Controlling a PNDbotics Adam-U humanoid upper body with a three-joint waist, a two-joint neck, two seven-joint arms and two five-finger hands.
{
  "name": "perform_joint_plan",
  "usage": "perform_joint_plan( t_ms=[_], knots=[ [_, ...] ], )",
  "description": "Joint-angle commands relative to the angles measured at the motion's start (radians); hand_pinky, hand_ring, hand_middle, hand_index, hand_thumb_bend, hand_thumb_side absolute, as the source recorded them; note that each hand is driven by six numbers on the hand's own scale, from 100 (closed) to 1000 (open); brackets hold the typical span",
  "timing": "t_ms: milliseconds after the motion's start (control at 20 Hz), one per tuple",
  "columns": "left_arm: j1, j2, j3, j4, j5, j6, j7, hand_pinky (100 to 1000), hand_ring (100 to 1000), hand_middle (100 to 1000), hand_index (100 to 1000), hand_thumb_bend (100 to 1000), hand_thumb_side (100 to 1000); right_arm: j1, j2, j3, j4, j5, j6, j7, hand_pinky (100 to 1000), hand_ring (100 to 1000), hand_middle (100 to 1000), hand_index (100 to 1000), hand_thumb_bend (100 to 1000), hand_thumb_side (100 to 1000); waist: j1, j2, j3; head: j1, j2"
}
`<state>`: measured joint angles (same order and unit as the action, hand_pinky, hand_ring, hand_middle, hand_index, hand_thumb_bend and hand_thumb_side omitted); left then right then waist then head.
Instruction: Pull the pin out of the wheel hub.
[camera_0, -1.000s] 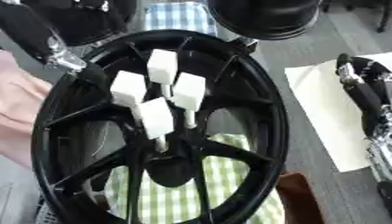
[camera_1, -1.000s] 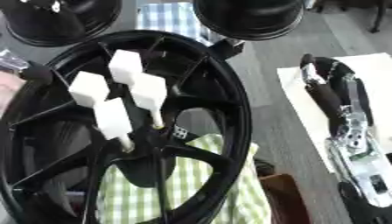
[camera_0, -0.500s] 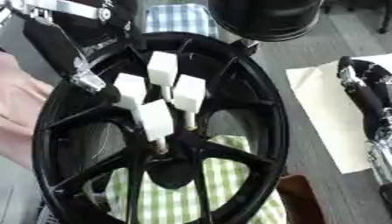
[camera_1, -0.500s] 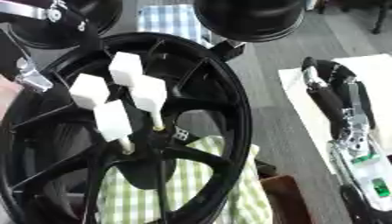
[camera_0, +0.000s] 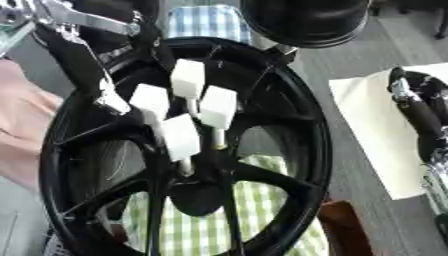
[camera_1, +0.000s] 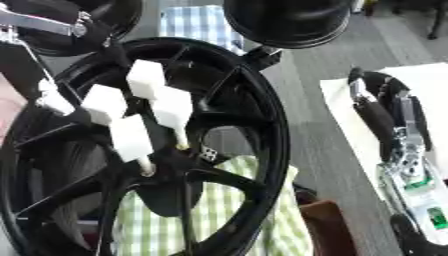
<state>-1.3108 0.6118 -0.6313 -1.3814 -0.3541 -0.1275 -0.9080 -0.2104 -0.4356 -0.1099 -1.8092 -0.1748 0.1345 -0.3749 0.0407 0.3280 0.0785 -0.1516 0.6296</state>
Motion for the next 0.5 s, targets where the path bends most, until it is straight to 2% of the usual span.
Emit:
perform_joint_plan(
  t_ms=[50,350,500],
  knots=[
    [-0.016,-0.004,0.013,0.016,-0.021,-0.005,0.001,816,779,776,869,606,456,-0.007,-0.012,-0.003,-0.009,-0.003,-0.002,0.003,826,747,606,694,239,481,-0.001,-0.015,-0.003,0.009,-0.017],
    [-0.006,-0.027,0.008,0.048,-0.016,-0.007,0.001,797,756,739,845,529,406,-0.008,-0.008,-0.004,-0.007,-0.004,-0.004,0.003,826,747,606,694,246,478,0.000,-0.011,-0.009,0.020,-0.019],
    [-0.001,-0.033,0.014,0.056,0.003,0.000,0.001,763,703,644,773,418,315,-0.009,-0.007,-0.005,-0.007,-0.004,-0.004,0.003,827,747,607,694,250,477,-0.001,-0.009,-0.010,0.022,-0.020]
  ],
)
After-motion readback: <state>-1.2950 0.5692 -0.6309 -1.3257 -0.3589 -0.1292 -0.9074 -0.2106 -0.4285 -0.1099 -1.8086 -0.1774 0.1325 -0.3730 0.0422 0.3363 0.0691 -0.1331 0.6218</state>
